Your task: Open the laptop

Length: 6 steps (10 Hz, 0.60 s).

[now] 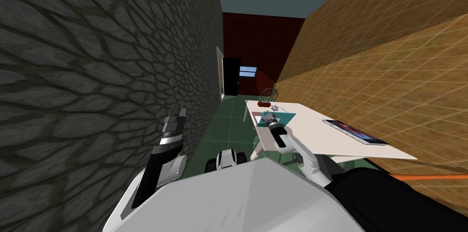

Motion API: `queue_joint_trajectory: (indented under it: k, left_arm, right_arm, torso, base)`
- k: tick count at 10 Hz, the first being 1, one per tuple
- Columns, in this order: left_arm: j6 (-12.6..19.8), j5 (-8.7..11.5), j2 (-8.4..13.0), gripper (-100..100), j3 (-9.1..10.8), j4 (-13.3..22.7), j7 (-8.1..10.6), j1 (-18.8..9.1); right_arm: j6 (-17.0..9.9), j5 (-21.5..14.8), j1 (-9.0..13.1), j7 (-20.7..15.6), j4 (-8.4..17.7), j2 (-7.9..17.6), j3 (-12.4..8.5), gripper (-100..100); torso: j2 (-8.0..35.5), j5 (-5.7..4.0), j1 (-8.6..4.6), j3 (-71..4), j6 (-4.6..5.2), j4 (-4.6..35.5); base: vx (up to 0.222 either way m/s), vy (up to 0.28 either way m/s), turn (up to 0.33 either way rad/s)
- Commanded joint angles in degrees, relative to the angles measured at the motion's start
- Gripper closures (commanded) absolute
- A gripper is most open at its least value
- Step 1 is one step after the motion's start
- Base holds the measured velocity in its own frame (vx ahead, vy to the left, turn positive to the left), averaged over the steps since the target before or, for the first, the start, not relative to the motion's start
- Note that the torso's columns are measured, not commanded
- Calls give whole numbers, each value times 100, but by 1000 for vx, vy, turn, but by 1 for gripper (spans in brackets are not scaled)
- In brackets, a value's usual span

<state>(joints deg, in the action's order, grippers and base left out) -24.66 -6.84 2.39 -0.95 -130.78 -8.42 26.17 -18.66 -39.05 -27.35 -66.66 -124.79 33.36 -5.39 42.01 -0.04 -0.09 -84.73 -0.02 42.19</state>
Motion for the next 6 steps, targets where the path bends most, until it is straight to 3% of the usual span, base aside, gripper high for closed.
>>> queue_joint_trajectory:
  k: [1, 2, 3, 4, 5, 6]
  left_arm:
    - [0, 0, 0, 0, 0, 0, 0, 0]
    - [0, 0, 0, 0, 0, 0, 0, 0]
    - [0, 0, 0, 0, 0, 0, 0, 0]
    - [0, 0, 0, 0, 0, 0, 0, 0]
    - [0, 0, 0, 0, 0, 0, 0, 0]
    - [0, 0, 0, 0, 0, 0, 0, 0]
  right_arm:
    - [-431, 396, -321, -18, -407, 393, -32, 100]
    - [-559, 461, -321, -18, -458, 454, -32, 100]
    - [-702, 667, -544, -24, -680, 661, -60, 100]
    - [-854, 754, -544, -24, -751, 746, -60, 100]
    - [-1019, 967, -768, -30, -984, 961, -87, 100]
    - [-1178, 1047, -768, -30, -1043, 1038, -87, 100]
  torso:
    - [0, -4, -2, 1, -3, -2]
    - [2, -6, -13, 2, 2, -2]
    - [10, -6, -16, 6, 5, 1]
    - [14, -5, -14, 9, 8, 3]
    - [21, -3, -10, 13, 8, 6]
    - [21, -2, -6, 14, 7, 6]
  base:
    - [92, -25, 37]
    - [82, -27, 20]
    - [90, -24, 35]
    - [81, -22, 11]
    - [93, -20, 24]
    - [83, -19, 10]
